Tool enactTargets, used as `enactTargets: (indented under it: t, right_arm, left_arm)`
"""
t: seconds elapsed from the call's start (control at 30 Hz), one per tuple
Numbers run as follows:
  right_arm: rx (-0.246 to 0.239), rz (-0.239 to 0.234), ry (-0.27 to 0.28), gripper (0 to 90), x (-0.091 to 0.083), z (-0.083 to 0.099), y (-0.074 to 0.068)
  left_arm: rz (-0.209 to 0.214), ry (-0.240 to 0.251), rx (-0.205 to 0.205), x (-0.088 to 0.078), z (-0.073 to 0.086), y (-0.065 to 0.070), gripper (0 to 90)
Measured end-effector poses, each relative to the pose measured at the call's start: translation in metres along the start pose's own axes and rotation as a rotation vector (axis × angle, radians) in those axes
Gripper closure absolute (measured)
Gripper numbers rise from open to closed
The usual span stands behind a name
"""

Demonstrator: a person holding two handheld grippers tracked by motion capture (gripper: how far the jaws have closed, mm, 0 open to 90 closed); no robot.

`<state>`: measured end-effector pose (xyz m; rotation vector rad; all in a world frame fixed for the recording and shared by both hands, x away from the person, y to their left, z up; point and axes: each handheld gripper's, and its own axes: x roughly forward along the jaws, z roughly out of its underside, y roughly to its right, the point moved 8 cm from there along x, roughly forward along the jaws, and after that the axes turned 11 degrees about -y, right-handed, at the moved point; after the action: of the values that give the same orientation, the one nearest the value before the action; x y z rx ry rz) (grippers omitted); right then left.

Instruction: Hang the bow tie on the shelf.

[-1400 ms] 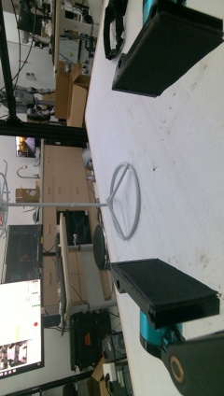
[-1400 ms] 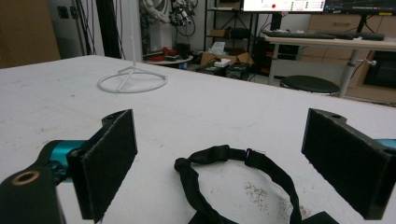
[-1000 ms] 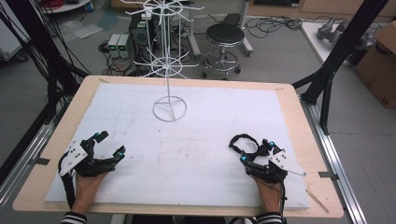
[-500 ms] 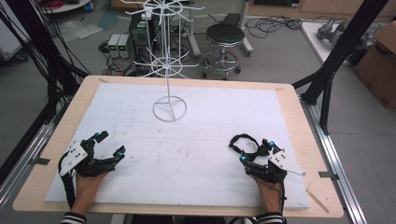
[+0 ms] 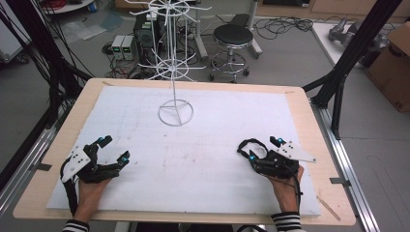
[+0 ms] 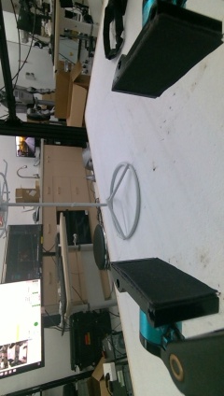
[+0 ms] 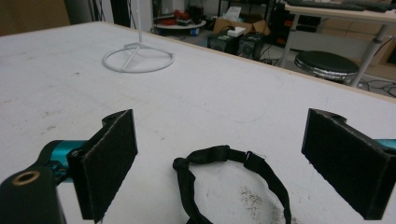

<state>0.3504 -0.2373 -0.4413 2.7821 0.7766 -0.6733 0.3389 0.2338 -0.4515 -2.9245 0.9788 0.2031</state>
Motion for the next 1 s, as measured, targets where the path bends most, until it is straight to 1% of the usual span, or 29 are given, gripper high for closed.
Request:
enactTargets:
  t: [0.07, 0.23, 0.3, 0.33, 0.4, 0.47, 0.5, 0.53, 0.6, 0.63, 0.67, 0.7, 0.83, 0.87, 0.9, 0.93, 0.97, 1.0]
  right_arm:
    - [0.004, -0.022, -0.04, 9.5, 0.001, -0.002, 0.001]
    - [-0.039, -0.039, -0.14, 9.9, 0.003, -0.004, 0.004]
    - [-0.046, -0.049, -0.165, 13.4, 0.003, -0.003, 0.006]
    - [-0.049, -0.05, -0.173, 13.6, 0.003, -0.003, 0.007]
    - [-0.047, -0.042, -0.193, 13.8, 0.002, -0.002, 0.011]
    - [-0.041, -0.036, -0.2, 14.4, 0.002, -0.002, 0.013]
    - [-0.025, -0.026, -0.223, 15.6, 0.003, 0.0, 0.018]
    - [-0.025, -0.019, -0.234, 15.8, 0.004, 0.001, 0.022]
    - [-0.011, -0.009, -0.26, 17.2, 0.006, 0.003, 0.026]
    - [-0.011, -0.009, -0.26, 17.2, 0.006, 0.003, 0.026]
    - [-0.012, -0.007, -0.269, 19.3, 0.008, 0.004, 0.029]
    - [-0.003, 0.003, -0.308, 23.2, 0.01, 0.008, 0.032]
    - [-0.01, 0.036, -0.377, 28.5, 0.015, 0.015, 0.039]
    - [-0.01, 0.036, -0.377, 28.5, 0.015, 0.015, 0.039]
    - [-0.013, 0.043, -0.412, 32.6, 0.017, 0.018, 0.041]
    - [-0.013, 0.043, -0.412, 32.6, 0.017, 0.018, 0.041]
    - [-0.01, 0.042, -0.433, 37.0, 0.019, 0.021, 0.043]
    - [-0.006, 0.04, -0.438, 39.2, 0.019, 0.021, 0.043]
  left_arm:
    - [0.0, 0.0, 0.0, 0.0, 0.0, 0.0, 12.5]
    - [0.0, 0.0, -0.001, 0.0, 0.0, 0.0, 12.5]
    - [0.0, 0.0, -0.002, 0.0, 0.0, 0.0, 12.5]
    - [0.0, 0.0, -0.002, 0.0, 0.0, 0.0, 12.5]
    - [0.0, 0.001, -0.002, 0.0, 0.0, 0.0, 12.5]
    - [0.0, 0.001, -0.003, 0.0, 0.0, 0.0, 12.5]
    - [0.0, 0.0, -0.002, 0.0, 0.0, 0.0, 12.5]
    - [0.0, 0.001, -0.002, 0.0, 0.0, 0.0, 12.5]
    - [0.0, 0.0, -0.002, 0.0, 0.0, 0.0, 12.5]
    - [0.0, 0.001, -0.003, 0.0, 0.0, 0.0, 12.5]
    - [0.0, 0.001, -0.002, 0.0, 0.0, 0.0, 12.5]
    - [0.0, 0.001, -0.003, 0.0, 0.0, 0.0, 12.5]
    - [0.0, 0.001, -0.003, 0.0, 0.0, 0.0, 12.5]
    - [0.0, 0.001, -0.003, 0.0, 0.0, 0.0, 12.5]
    - [0.0, 0.001, -0.003, 0.0, 0.0, 0.0, 12.5]
    - [0.0, 0.001, -0.003, 0.0, 0.0, 0.0, 12.5]
    - [0.0, 0.001, -0.002, 0.0, 0.0, 0.0, 12.5]
    - [0.0, 0.001, -0.003, 0.0, 0.0, 0.0, 12.5]
